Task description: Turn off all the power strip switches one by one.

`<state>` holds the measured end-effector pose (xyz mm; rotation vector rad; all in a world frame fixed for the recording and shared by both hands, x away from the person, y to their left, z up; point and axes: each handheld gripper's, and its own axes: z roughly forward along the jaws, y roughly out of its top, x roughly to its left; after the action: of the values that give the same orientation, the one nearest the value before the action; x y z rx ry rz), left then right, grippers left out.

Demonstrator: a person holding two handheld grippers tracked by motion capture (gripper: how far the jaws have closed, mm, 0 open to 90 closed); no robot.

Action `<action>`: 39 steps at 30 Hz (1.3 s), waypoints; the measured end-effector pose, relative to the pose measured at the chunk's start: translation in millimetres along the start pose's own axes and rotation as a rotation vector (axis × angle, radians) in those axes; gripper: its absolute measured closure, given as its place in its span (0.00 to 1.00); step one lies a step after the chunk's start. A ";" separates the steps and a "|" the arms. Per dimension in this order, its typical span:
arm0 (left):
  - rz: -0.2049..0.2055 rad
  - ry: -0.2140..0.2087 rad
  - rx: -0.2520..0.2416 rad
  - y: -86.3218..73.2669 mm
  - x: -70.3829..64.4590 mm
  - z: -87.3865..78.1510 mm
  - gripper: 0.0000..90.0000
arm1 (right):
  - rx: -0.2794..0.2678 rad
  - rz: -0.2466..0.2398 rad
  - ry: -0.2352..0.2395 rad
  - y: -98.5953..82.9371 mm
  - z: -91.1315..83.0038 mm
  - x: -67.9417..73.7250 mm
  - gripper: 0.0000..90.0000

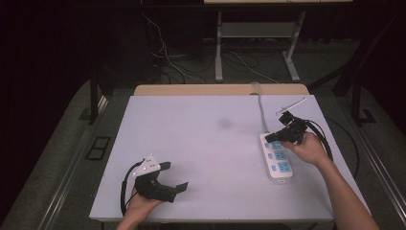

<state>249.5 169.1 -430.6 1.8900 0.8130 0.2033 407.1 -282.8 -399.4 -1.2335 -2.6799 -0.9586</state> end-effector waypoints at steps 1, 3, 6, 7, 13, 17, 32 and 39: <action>-0.002 0.000 -0.001 0.0 0.0 0.0 0.00 | 0.002 0.000 -0.001 -0.4 0.9 -0.2 1.00; -0.002 0.000 0.000 0.0 0.1 -0.1 0.00 | 0.005 0.003 0.000 -1.4 3.0 -0.9 1.00; -0.002 0.000 0.000 0.0 0.2 -0.1 0.00 | 0.007 0.006 0.003 -3.1 6.1 -2.1 1.00; -0.002 0.001 0.000 0.0 0.2 -0.1 0.00 | 0.009 0.007 0.003 -3.6 7.1 -2.5 1.00; -0.002 0.001 0.001 -0.1 0.3 0.0 0.00 | -0.002 0.015 0.010 -7.1 10.4 -4.3 1.00; -0.001 0.000 0.002 0.0 -0.1 0.3 0.00 | -0.001 0.003 -0.006 -7.1 10.4 -2.5 1.00; 0.003 -0.002 0.005 0.1 -1.3 0.8 0.00 | -0.021 0.001 -0.020 -9.7 11.0 -0.4 1.00; 0.008 -0.001 0.007 0.2 -2.6 1.0 0.00 | -0.032 0.006 -0.022 -11.3 11.1 -0.3 1.00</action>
<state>248.1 166.7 -430.4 1.8999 0.8060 0.2046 401.8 -282.5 -414.2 -1.2647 -2.6864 -0.9969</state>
